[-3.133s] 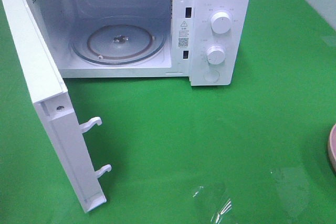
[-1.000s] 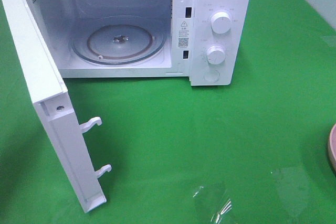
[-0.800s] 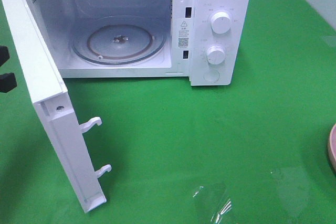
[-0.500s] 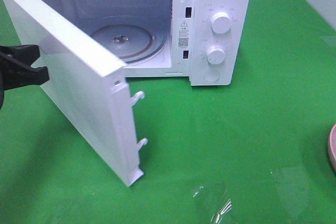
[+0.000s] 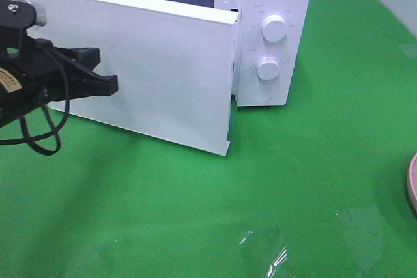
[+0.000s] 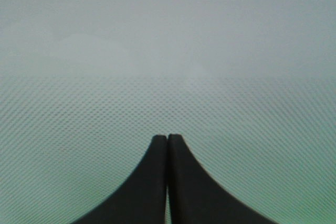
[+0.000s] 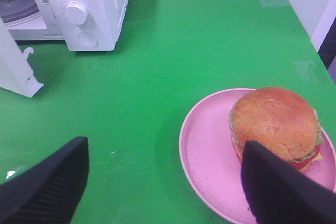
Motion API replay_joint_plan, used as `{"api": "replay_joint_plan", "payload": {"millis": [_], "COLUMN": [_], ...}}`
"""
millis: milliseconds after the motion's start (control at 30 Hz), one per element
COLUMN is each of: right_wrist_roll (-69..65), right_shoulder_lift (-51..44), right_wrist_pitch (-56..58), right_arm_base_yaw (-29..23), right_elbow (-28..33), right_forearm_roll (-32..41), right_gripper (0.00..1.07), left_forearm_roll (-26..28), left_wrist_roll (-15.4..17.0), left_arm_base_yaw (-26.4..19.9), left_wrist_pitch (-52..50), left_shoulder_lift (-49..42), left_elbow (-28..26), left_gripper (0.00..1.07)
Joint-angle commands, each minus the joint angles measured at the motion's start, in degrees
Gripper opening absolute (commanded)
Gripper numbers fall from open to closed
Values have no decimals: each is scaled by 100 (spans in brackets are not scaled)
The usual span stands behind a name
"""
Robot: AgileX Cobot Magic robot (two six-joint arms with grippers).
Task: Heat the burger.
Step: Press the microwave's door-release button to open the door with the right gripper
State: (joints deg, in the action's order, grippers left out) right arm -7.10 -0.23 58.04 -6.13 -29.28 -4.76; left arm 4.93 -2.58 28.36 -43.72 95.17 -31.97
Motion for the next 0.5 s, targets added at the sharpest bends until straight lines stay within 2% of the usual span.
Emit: {"api": "replay_joint_plan", "payload": {"millis": [33, 167, 200, 300, 367, 467, 500], "right_wrist_roll": [69, 69, 69, 69, 69, 69, 69], "right_shoulder_lift": [-149, -149, -149, -149, -149, -149, -149], "right_wrist_pitch": [-52, -52, -52, -52, -52, -52, -52], "right_arm_base_yaw": [46, 46, 46, 46, 46, 46, 46], "right_elbow": [17, 17, 17, 17, 17, 17, 17], "right_forearm_roll": [-11, -11, -11, -11, -11, -11, -11], "right_gripper": [76, 76, 76, 76, 76, 76, 76], "left_forearm_roll": [453, 710, 825, 837, 831, 831, 831], "left_wrist_roll": [-264, -264, -264, -264, -264, -264, -235], "left_arm_base_yaw": [338, 487, 556, 619, 705, 710, 710], "left_wrist_pitch": [-52, 63, 218, 372, 504, 516, 544], "left_shoulder_lift": [315, 561, 705, 871, 1157, 1220, 1369], "left_elbow": [-441, -756, -1020, -1289, -1759, -1856, -2103], "left_gripper": [0, 0, 0, 0, 0, 0, 0]}}
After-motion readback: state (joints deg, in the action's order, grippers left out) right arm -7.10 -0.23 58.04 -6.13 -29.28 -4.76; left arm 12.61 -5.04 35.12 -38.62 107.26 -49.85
